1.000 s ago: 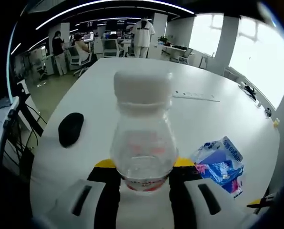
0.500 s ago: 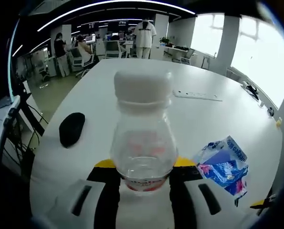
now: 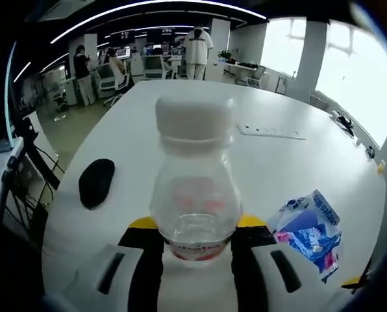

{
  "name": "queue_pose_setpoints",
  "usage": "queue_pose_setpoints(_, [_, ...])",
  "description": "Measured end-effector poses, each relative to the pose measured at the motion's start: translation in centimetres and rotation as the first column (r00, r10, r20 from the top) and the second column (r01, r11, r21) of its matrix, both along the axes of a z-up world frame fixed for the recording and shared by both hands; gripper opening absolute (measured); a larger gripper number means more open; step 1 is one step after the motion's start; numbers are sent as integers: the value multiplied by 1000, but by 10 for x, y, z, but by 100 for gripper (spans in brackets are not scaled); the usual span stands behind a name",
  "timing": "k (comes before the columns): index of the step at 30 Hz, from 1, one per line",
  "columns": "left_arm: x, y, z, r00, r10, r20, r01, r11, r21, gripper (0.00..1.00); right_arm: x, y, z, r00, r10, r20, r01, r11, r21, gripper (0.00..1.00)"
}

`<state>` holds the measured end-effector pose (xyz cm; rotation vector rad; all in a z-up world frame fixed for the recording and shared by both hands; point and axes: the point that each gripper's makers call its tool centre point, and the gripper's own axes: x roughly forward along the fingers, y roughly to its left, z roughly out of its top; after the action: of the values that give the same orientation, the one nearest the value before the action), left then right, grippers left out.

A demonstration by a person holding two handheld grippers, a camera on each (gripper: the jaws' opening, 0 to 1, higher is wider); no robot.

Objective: Arrange the tabletop items into an orderly group along one side of the table until the central work area is clear of visible clutter.

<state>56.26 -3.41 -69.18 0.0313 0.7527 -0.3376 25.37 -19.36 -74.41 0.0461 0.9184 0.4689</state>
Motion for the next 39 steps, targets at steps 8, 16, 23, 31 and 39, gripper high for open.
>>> queue_pose_setpoints(8, [5,2,-1,1000,3,-4,-3,1000,4,39,0,-1,-1,1000,-8,-5,8,1000,1,61])
queue_pose_setpoints(16, [-6,3,-4,1000,2,2,-2,1000,15,40,-1,0,-1,1000,-2,-5,2,1000,3,61])
queue_pose_setpoints(23, [-13,3,-8,1000,-14,1,14,999,32,40,-1,2,-1,1000,4,-2,-4,1000,5,60])
queue_pose_setpoints(31, [-13,2,-9,1000,4,11,-5,998,58,40,0,0,0,1000,-8,-1,8,1000,9,60])
queue_pose_setpoints(39, [-21,9,-9,999,27,-19,-25,995,97,44,1,0,0,1000,-16,1,16,1000,16,62])
